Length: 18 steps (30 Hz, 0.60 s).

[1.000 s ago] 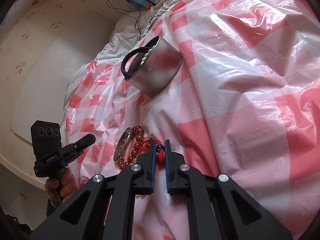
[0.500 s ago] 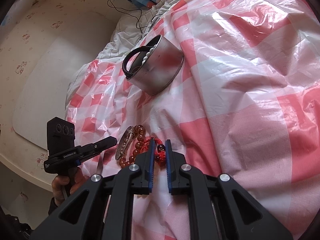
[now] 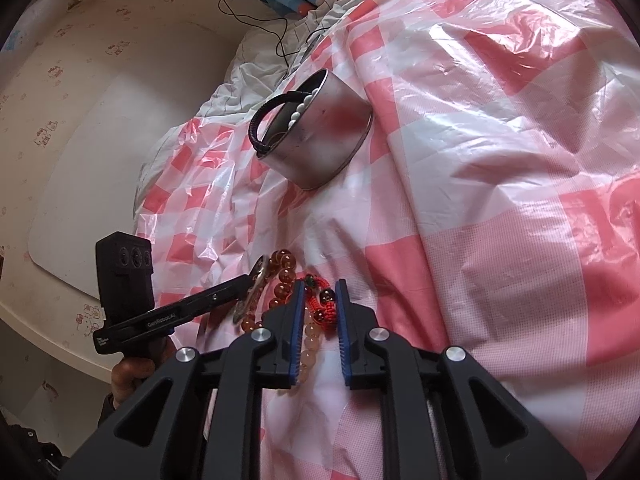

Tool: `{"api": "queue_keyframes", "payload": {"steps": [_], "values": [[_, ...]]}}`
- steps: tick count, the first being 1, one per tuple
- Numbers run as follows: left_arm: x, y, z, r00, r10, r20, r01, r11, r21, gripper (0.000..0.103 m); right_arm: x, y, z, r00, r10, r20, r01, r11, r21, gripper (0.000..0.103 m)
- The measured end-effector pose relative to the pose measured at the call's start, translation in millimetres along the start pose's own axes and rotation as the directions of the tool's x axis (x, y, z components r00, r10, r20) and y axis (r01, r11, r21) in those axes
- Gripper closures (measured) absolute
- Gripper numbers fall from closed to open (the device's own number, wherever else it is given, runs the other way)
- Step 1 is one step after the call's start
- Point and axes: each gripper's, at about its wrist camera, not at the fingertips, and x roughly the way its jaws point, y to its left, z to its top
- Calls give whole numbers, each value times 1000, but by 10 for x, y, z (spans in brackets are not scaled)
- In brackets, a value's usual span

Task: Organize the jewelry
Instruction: 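Grasp and lift the silver bangle with the left tool while the right tool grasps the red-bead bracelet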

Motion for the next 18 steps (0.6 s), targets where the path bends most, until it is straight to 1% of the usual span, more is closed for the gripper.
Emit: {"api": "queue_keyframes", "payload": {"steps": [1, 3, 4, 6, 11, 14, 16, 18], "values": [[-44, 0, 2, 1000, -25, 14, 25, 1000, -6, 101, -2, 8, -1, 1000, -5, 3, 5, 1000, -3, 90], [-129, 72, 16, 992, -117, 38, 119, 991, -55, 101, -22, 7, 0, 1000, -1, 14, 1, 1000, -3, 90], [-176, 117, 31, 988, -143, 56, 147, 986, -74, 101, -33, 7, -3, 1000, 8, 18, -8, 1000, -3, 90], [-232, 203, 51, 984, -160, 79, 168, 980, -103, 101, -57, 10, -13, 999, 39, 20, -39, 999, -4, 91], [-260, 281, 56, 986, -140, 92, 152, 979, -135, 100, -141, -34, -34, 993, 109, 54, -110, 994, 20, 94], [-250, 258, 39, 988, -128, 88, 139, 982, -131, 100, -202, -70, -47, 985, 150, 80, -153, 987, 41, 94], [-235, 245, 62, 988, -132, 86, 142, 981, -131, 100, -240, -104, -57, 980, 176, 98, -182, 982, 59, 94], [-223, 232, 69, 987, -133, 85, 143, 981, -132, 100, -236, -108, -57, 980, 174, 100, -181, 981, 67, 94]]}}
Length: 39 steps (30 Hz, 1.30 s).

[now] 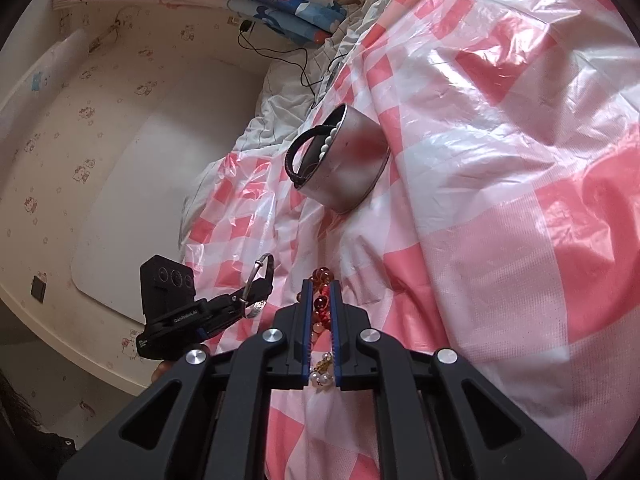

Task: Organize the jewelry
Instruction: 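Grasp and lift the silver bangle with the left tool while the right tool grasps the red-bead bracelet, then carry the bangle and red-bead bracelet into the tin and open both tools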

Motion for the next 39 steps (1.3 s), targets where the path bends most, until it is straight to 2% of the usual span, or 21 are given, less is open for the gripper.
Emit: {"api": "queue_keyframes", "payload": {"steps": [9, 16, 19, 22, 26, 29, 35, 39], "values": [[4, -17, 9, 1000, -1, -1, 1, 1000, -1, 100, 170, 39, 3, 990, -114, -86, 111, 993, -30, 91], [7, -15, 13, 1000, -1, 0, 1, 1000, -1, 100, 201, 72, -6, 983, -160, -91, 155, 986, -61, 94], [-9, -60, 30, 1000, -7, 10, 7, 1000, 4, 100, 140, 84, 1, 991, -117, -71, 115, 993, -35, 94], [-32, -136, 69, 1000, -12, 25, 12, 1000, 22, 100, 14, 47, 10, 1000, -19, -24, 20, 999, 46, 94], [-12, -215, 123, 999, -19, 37, 18, 999, 27, 100, -121, 82, 48, 995, 86, 55, -92, 988, 126, 94], [-8, -322, 171, 999, -16, 50, 14, 999, 49, 100, -218, 192, 99, 990, 114, 87, -125, 983, 134, 94], [32, -473, 256, 998, -1, 66, -4, 997, 83, 100, -485, 519, 286, 982, 125, 139, -137, 988, 78, 94], [71, -549, 321, 997, 18, 76, -25, 995, 94, 100, -448, 507, 372, 977, 144, 160, -158, 984, 80, 94]]}}
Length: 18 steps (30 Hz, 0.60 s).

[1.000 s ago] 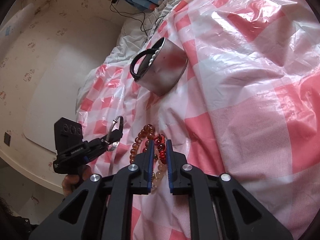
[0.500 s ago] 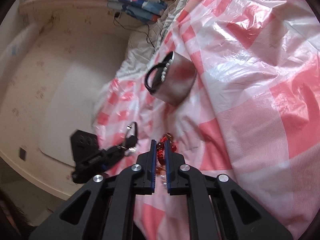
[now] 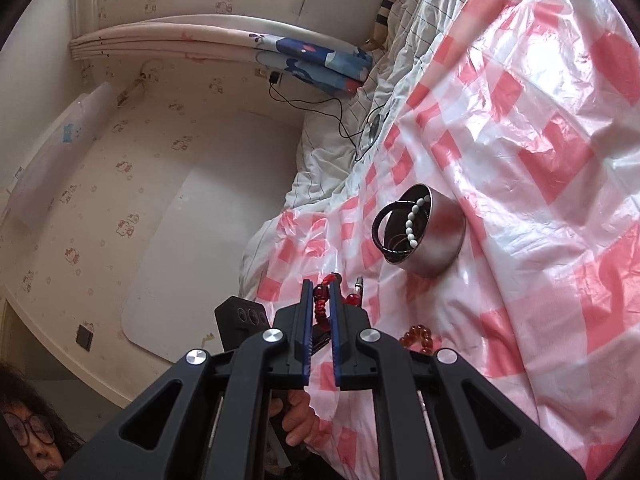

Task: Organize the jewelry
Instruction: 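Carry the bangle and red-bead bracelet into the tin and open both tools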

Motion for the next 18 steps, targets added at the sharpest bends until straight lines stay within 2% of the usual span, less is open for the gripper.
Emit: {"api": "queue_keyframes", "payload": {"steps": [10, 16, 18], "values": [[148, -141, 132, 996, 84, 20, -85, 995, 52, 100, 27, -247, 122, 999, 39, 38, -41, 998, 57, 94], [142, -132, 472, 982, 152, 114, -158, 986, 50, 100, 220, -279, 311, 999, 44, 14, -44, 998, 54, 94], [175, -89, 583, 978, 168, 122, -174, 984, 38, 100, 293, -264, 360, 999, 42, 3, -42, 998, 43, 94]]}}
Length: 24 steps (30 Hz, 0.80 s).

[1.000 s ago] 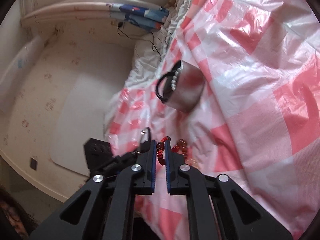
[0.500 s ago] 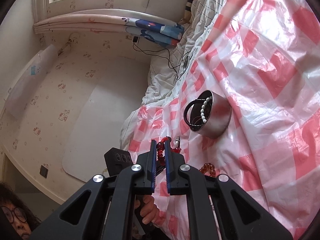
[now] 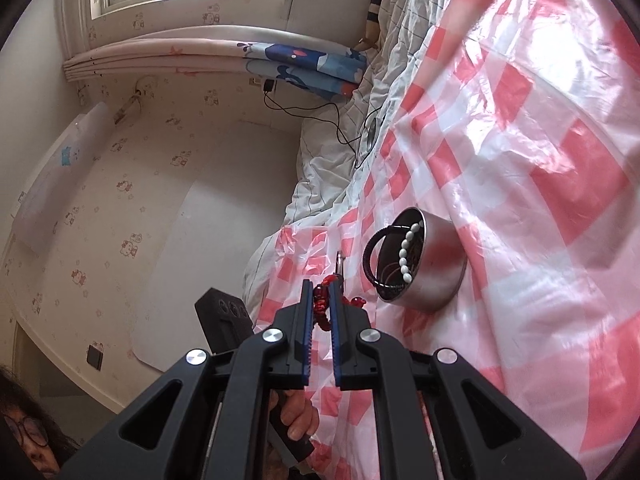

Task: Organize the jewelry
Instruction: 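Carry the bangle and red-bead bracelet into the tin and open both tools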

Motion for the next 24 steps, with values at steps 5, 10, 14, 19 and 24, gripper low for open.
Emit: {"api": "queue_keyframes", "payload": {"steps": [5, 10, 14, 19, 24], "values": [[278, 74, 100, 999, 18, -41, -19, 1000, -15, 100, 136, 30, 28, 999, -5, -34, 4, 1000, -21, 94], [508, 7, 79, 996, 22, -85, -22, 1000, 7, 100, 189, 27, 10, 998, 1, -59, -2, 1000, -19, 94], [530, -202, 37, 990, 130, -61, -121, 983, 137, 100, 192, 23, 10, 998, 3, -63, -4, 1000, -14, 94], [503, -235, 26, 991, 117, -64, -107, 984, 141, 98, 199, 23, 38, 998, -17, -56, 16, 1000, -18, 94], [472, -255, 16, 991, 111, -69, -99, 983, 155, 98, 366, 72, 250, 998, -61, -24, 60, 997, -52, 94]]}}
